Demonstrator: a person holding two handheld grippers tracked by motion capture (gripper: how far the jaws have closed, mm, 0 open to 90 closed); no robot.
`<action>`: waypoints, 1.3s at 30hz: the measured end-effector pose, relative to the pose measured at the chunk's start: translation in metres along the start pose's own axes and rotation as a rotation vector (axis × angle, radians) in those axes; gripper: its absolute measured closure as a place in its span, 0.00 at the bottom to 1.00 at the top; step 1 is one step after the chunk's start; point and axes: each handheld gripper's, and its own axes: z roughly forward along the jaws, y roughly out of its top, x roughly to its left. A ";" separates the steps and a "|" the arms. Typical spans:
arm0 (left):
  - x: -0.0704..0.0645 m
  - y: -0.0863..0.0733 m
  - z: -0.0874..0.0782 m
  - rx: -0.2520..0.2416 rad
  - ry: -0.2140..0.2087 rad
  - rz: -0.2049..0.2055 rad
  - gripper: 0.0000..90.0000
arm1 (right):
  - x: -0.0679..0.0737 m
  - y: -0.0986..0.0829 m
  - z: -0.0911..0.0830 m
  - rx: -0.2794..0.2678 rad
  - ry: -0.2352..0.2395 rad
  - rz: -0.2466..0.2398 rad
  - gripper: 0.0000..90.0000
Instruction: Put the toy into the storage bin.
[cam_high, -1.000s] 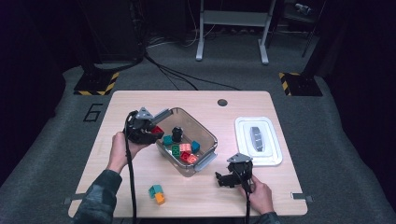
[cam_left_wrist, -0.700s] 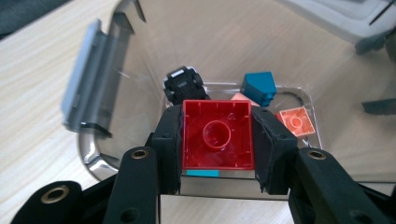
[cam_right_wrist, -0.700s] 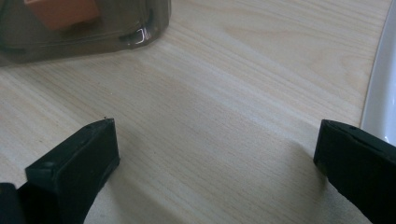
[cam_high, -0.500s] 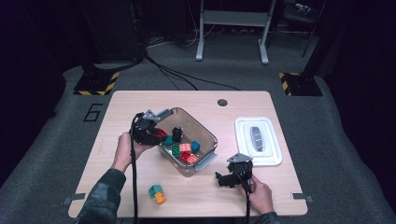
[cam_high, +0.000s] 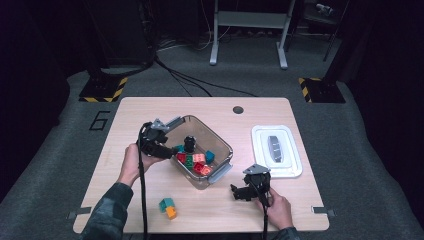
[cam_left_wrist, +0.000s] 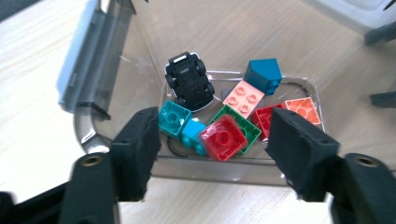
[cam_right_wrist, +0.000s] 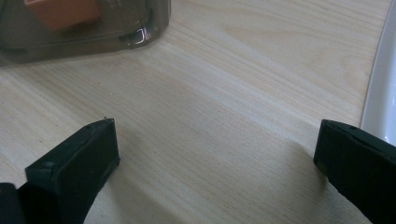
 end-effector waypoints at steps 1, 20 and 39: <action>-0.001 -0.001 -0.004 -0.012 0.004 -0.002 0.31 | 0.000 0.000 0.000 0.000 0.000 0.000 0.00; -0.019 -0.054 -0.056 -0.087 0.034 0.033 0.15 | 0.000 0.000 0.000 0.000 0.000 0.000 0.00; -0.041 -0.121 -0.019 0.013 -0.029 0.005 0.15 | 0.000 0.000 0.000 0.000 0.000 0.000 0.00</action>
